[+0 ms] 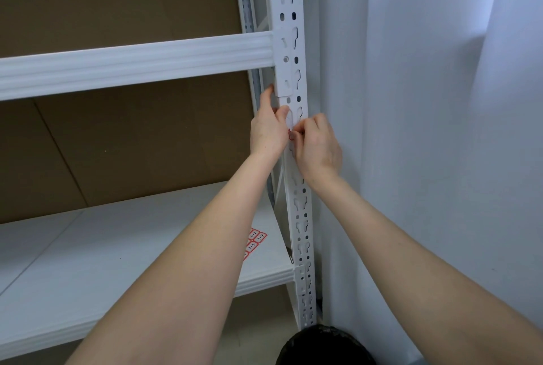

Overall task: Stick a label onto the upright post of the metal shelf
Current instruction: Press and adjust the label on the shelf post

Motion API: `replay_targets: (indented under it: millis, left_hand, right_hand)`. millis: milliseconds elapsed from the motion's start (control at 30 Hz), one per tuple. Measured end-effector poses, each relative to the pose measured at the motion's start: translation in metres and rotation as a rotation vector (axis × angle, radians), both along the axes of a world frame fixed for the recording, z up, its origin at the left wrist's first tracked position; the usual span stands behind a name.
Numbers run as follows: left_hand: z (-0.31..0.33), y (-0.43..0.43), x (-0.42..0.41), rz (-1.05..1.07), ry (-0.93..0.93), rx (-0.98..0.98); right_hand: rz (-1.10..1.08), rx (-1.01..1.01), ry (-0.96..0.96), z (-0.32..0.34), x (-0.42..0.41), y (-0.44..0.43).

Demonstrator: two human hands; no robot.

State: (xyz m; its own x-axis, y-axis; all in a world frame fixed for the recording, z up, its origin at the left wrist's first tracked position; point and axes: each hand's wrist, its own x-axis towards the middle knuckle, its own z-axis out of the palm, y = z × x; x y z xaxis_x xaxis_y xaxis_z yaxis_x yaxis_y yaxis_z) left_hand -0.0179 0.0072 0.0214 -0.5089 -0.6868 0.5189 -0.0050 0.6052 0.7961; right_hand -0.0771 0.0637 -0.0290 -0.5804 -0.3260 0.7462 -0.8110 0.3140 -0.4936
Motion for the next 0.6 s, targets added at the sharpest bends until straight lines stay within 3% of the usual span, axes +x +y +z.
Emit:
replay_targets:
  millis: [367,600]
  left_hand:
    - [0.0,-0.001,0.0,0.003,0.005,-0.004]
    - [-0.001,0.0,0.0,-0.003,0.01,0.004]
  right_hand:
    - [0.098,-0.091,0.03,-0.011,-0.002,0.002]
    - [0.133,-0.233,-0.059,-0.016,-0.006,0.006]
